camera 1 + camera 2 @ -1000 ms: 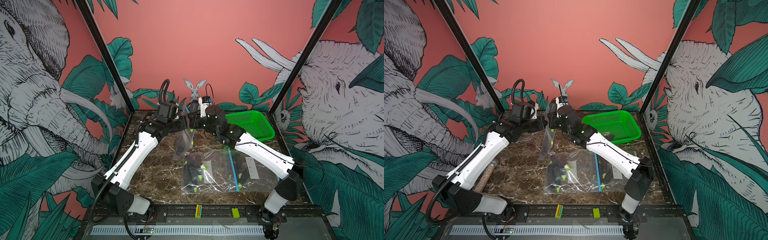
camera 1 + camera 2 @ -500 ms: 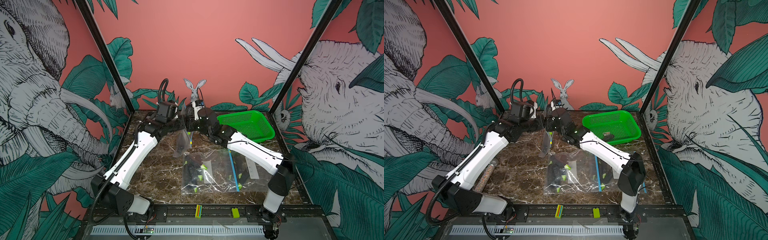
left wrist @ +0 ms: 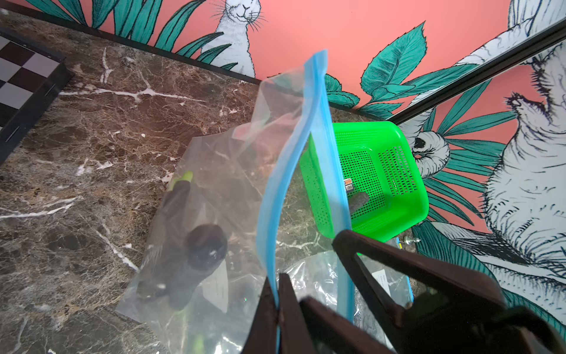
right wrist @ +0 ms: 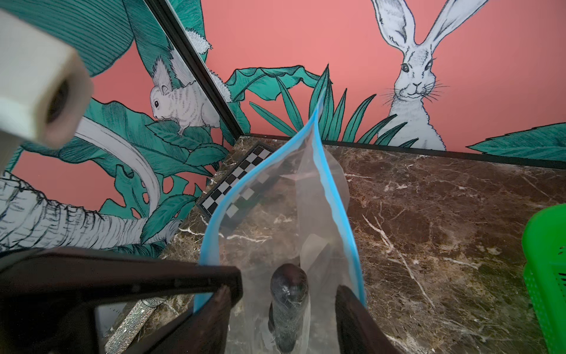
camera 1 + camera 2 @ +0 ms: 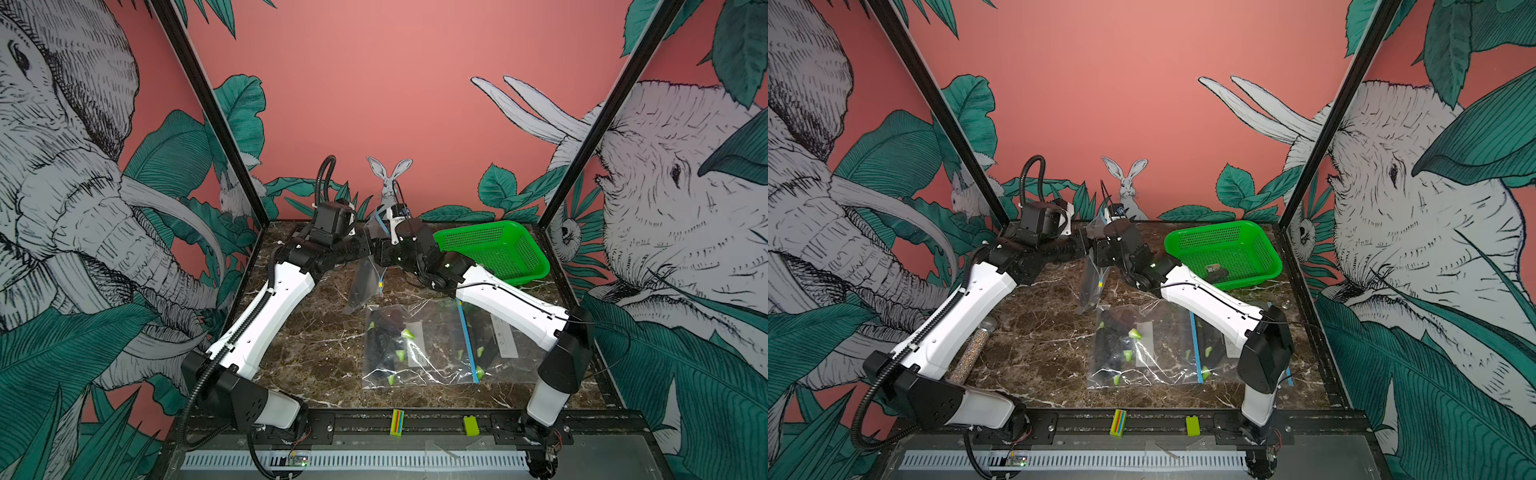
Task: Place the eggplant in a zip-top bag and seal the zipper
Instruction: Place the eggplant in the zipper food storage bag, then pick up the eggplant from the basket.
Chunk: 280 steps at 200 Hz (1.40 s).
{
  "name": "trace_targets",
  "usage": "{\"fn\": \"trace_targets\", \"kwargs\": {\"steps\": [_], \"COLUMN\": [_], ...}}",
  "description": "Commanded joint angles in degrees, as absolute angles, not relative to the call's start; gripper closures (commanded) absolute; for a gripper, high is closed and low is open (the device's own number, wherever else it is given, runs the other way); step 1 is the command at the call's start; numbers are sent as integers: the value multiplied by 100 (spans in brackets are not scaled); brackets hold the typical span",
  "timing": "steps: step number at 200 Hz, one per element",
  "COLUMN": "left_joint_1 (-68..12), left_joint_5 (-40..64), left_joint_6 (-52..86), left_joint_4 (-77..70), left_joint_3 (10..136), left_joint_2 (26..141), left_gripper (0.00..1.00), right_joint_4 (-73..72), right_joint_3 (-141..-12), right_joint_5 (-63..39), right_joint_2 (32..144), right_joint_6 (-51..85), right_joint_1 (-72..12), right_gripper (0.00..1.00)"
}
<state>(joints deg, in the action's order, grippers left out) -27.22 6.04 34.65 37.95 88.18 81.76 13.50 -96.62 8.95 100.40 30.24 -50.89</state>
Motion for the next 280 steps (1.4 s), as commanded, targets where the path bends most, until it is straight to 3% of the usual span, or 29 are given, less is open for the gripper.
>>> {"fn": "trace_targets", "kwargs": {"steps": [1,36,92,109,150,176,280], "left_joint_1": [-2738,-2738,-2737,-2733,-2738,-2739,-2737], "left_joint_5": [595,513,433,463,565,613,792], "left_joint_6": [3377,3358,3331,3342,3339,3349,3331], "left_joint_4": [3803,3847,3886,3837,3722,3650,3352], "left_joint_3": [9017,9001,8937,8903,8798,8719,8537], "left_joint_2": [8156,8163,8071,8034,7938,7909,7870], "left_gripper": [100,100,100,100,100,100,100], "right_joint_4": [1493,2063,3166,3814,5184,5638,6933], "right_joint_3": [-9586,-9544,-9402,-9518,-10067,-10336,-12332], "right_joint_5": [808,157,-1134,-1176,-708,-965,-865], "right_joint_2": [9536,8954,8439,8459,9253,10028,12549], "right_joint_6": [2909,3125,3728,3788,3368,3288,3367], "right_joint_1": [-5058,-4574,-2782,-2222,-1255,-846,-668], "right_gripper": [43,32,13,2,2,5,9]}}
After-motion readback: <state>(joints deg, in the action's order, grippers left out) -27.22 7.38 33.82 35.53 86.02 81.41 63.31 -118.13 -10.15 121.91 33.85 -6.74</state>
